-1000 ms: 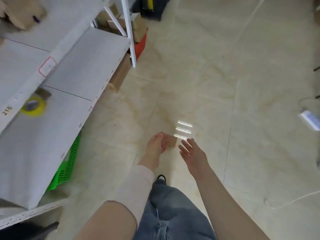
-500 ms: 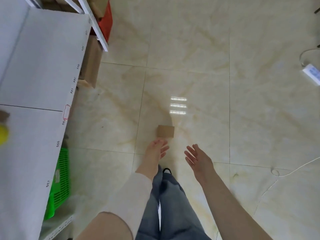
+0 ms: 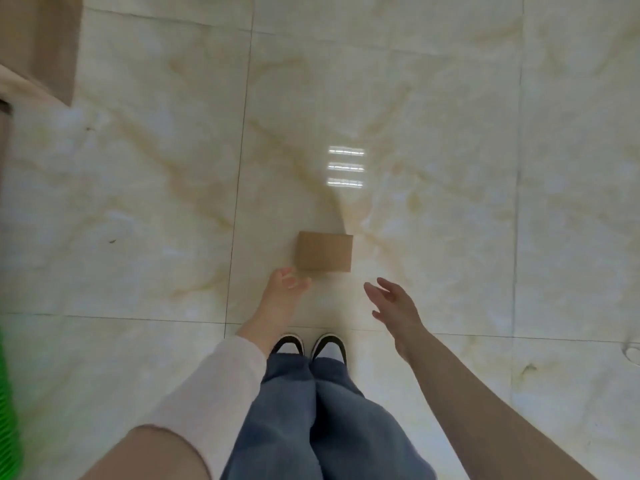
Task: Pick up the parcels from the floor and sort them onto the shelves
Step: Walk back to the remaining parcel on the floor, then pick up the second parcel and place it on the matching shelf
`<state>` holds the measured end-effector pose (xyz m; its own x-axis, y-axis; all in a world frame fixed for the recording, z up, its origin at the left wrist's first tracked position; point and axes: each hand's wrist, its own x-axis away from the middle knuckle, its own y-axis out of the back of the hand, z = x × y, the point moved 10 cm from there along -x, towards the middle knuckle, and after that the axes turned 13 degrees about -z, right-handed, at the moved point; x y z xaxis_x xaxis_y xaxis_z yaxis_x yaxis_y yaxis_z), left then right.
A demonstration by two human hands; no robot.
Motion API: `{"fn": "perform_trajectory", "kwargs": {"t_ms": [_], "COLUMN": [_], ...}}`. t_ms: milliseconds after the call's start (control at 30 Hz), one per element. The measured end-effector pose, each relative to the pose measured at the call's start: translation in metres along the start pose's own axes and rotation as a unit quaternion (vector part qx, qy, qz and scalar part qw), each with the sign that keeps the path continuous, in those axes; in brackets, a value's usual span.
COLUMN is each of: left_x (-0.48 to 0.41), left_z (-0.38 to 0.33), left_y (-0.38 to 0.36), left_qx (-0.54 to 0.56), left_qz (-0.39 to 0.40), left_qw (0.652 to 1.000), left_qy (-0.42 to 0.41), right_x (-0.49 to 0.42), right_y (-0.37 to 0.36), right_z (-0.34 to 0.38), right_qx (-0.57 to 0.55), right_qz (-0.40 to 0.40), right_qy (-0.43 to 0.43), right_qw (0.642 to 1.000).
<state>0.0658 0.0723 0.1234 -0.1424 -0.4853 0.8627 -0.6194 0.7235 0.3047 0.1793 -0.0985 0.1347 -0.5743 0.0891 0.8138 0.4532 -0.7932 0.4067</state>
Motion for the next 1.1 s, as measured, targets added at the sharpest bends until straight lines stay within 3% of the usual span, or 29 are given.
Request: {"fn": "perform_trajectory", "kwargs": {"t_ms": [267,533,767,967,1100], "left_x": [-0.19,-0.205,-0.094,0.075,0.209], "left_z": [0.03,0.043,0.008,-0.06,-0.131], "left_y": [-0.068,-0.074,-0.032,0.041,0.09], "left_qx": [-0.029,-0.021,-0.026,0.002,0.058], "left_qz": [-0.008,-0.023,-0.023,-0.038,-0.042], "left_qw": [0.998,0.998,0.999,0.999,0.997], "left_qy": [-0.051,-0.061,-0.022,0.038,0.006], "right_x": [-0.194,-0.211,-0.092,0.081,0.208], "right_y": [-0.082,-0.095,-0.047,0.025,0.083], "right_z": [-0.053,-0.063,-0.022,0.049,0.108], "right_qx": [0.058,0.019,0.004,-0.025,-0.101], "right_qz": [0.013,0.025,0.016,0.033,0.058], "right_qy": [0.054,0.074,0.072,0.067,0.032], "right_qw": [0.997,0.997,0.997,0.997,0.993]}}
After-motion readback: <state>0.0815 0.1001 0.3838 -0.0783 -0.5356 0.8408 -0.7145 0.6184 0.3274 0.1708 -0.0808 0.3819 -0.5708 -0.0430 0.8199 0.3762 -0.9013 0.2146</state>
